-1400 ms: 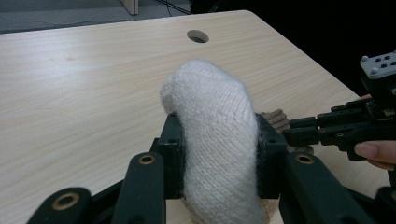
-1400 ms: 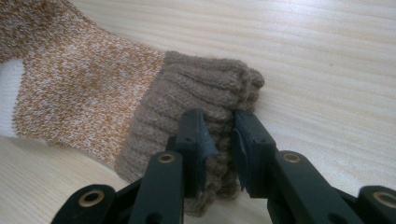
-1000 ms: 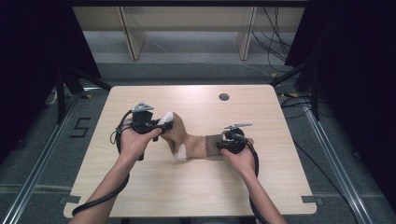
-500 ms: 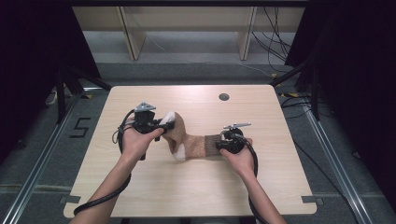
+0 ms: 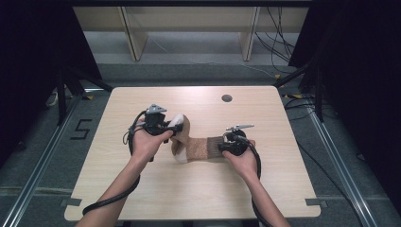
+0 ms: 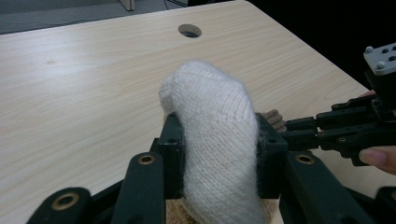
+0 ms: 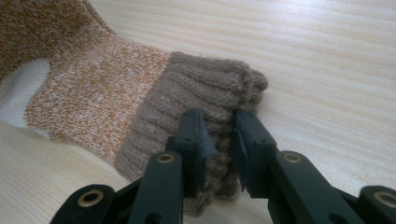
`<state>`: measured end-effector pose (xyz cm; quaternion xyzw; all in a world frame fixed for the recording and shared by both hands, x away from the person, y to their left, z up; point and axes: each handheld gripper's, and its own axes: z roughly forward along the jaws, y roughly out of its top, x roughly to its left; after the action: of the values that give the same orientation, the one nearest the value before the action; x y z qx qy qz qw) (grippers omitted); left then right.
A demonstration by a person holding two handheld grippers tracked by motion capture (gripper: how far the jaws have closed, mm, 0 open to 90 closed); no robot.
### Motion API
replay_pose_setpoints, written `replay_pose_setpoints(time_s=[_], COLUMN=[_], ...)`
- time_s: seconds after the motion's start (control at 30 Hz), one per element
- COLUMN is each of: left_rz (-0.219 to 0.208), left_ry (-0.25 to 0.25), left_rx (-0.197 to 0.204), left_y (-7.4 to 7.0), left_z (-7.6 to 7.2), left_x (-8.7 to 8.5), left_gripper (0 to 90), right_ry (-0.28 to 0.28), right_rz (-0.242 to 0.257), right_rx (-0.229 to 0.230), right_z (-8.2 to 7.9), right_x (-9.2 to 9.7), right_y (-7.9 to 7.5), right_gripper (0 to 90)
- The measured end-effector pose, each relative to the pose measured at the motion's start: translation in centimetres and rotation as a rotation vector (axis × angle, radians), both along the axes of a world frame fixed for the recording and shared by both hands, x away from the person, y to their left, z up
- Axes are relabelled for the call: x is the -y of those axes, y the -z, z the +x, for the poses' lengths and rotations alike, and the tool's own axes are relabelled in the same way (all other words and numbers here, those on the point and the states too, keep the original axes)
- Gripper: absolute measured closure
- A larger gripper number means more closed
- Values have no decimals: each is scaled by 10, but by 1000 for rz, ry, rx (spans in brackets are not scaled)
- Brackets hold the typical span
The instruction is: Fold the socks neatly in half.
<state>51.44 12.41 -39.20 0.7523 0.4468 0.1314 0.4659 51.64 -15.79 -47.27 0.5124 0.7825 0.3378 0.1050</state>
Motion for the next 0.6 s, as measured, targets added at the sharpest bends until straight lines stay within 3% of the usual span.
replay_pose_setpoints(time_s=[0.07,0.1,0.13,0.2,0.5,0.57,0.6], left_rz=[23,10,31,17,48,44,48], left_ry=[10,4,16,14,26,27,23], left_rx=[-2,-1,-2,-1,0,3,5], left_y=[0,1,1,4,10,12,13], left_z=[1,1,1,1,4,5,5], left_x=[3,6,8,13,27,31,32], left_gripper=[623,623,623,623,622,622,623], right_ry=[0,14,15,0,9,-12,10], right_rz=[2,1,2,4,-3,9,16], right_rx=[4,-11,-6,5,-7,-6,-11], right_z=[0,-1,-1,0,-1,0,-1], right_x=[0,0,-1,0,1,3,2], right_y=[0,-1,0,0,-2,-3,-4], right_gripper=[727,726,726,725,713,713,714])
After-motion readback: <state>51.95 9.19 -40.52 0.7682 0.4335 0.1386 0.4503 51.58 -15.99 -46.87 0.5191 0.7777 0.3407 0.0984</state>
